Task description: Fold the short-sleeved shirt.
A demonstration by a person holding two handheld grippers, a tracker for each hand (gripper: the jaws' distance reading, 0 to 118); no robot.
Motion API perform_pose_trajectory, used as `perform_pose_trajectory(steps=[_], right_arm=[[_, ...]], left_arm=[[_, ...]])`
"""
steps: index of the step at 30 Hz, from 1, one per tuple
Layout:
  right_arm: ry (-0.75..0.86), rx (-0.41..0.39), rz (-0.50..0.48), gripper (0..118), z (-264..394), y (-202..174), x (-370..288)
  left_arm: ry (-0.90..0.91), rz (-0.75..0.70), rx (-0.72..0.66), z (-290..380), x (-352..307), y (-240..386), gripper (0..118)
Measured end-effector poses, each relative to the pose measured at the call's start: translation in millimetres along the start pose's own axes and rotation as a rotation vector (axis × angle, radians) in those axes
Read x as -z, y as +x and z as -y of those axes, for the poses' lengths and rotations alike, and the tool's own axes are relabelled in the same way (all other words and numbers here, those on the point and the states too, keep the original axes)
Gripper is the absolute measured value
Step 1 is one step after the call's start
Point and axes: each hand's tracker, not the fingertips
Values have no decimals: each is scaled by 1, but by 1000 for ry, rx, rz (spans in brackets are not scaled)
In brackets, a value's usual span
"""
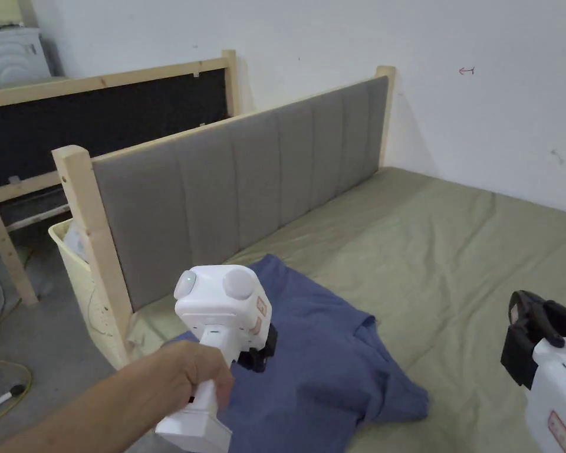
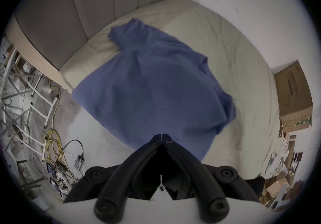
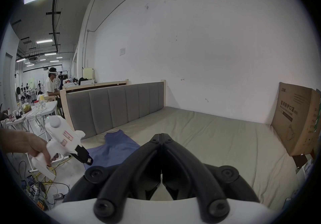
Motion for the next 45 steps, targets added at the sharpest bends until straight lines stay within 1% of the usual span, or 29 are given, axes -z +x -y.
perform_pose_trajectory(steps=[1,2,3,4,5,6,7,8,10,12,13,14,15,16,17,18,19,20,21,22,25,28,31,35,38,41,45], right_arm=[[-7,0,-2,0,2,1,2],[-13,-1,0,0,3,2,3],[-22,2,5,0,5,3,6],[-30,8,0,0,6,4,8],[-39,9,-5,0,7,4,10],[-44,10,-3,0,10,4,12],[-46,9,-2,0,12,3,15],[-52,7,-5,0,13,2,17],[-63,6,-11,0,16,0,22],[-75,15,-21,0,18,-1,26],[-82,16,-26,0,18,-1,28],[-82,15,-26,0,19,-2,29],[-83,15,-25,0,19,-2,30],[-86,15,-26,0,19,-2,31],[-89,17,-28,0,19,-1,31],[-90,18,-29,0,19,-1,31],[-90,15,-28,0,19,0,31],[-92,11,-25,0,19,1,31],[-90,9,-24,0,19,2,31],[-87,10,-22,0,19,4,30],[-79,20,-18,0,16,9,25],[-61,12,3,0,16,16,15],[-54,53,19,0,14,28,5],[-28,51,56,0,12,41,-12],[-9,69,78,0,7,56,-28],[24,84,128,0,3,74,-48],[58,106,208,0,-3,106,-81]], left_arm=[[1,-15,-13,-2,7,-3,0],[1,-29,-22,-6,13,-3,4],[5,-41,-18,-12,18,-3,29],[-13,-31,-30,-17,23,-2,77],[-1,-41,-31,-22,25,-2,101],[-10,-16,-32,-27,32,-3,106],[19,-4,-33,-31,38,-2,102],[63,-28,-28,-36,43,0,103],[7,-70,-8,-44,59,6,103],[-23,-103,-24,-48,77,5,103],[-31,-90,-39,-50,85,3,102],[-43,-79,-50,-51,93,2,101],[-59,-83,-64,-50,102,1,96],[-69,-86,-77,-48,110,-1,78],[-85,-90,-85,-46,111,0,56],[-87,-125,-88,-41,112,4,41],[-28,-170,-32,-38,106,5,28],[-7,-131,10,-36,104,8,4],[-3,-123,45,-37,99,11,0],[2,-146,16,-33,95,9,0],[34,-124,24,-34,83,8,0],[79,-68,13,-33,59,8,0],[103,-13,22,-37,31,18,0],[144,59,61,-36,1,50,0],[185,132,124,-36,-17,94,0],[221,195,209,-36,-33,152,0],[245,308,389,-20,-53,245,0]])
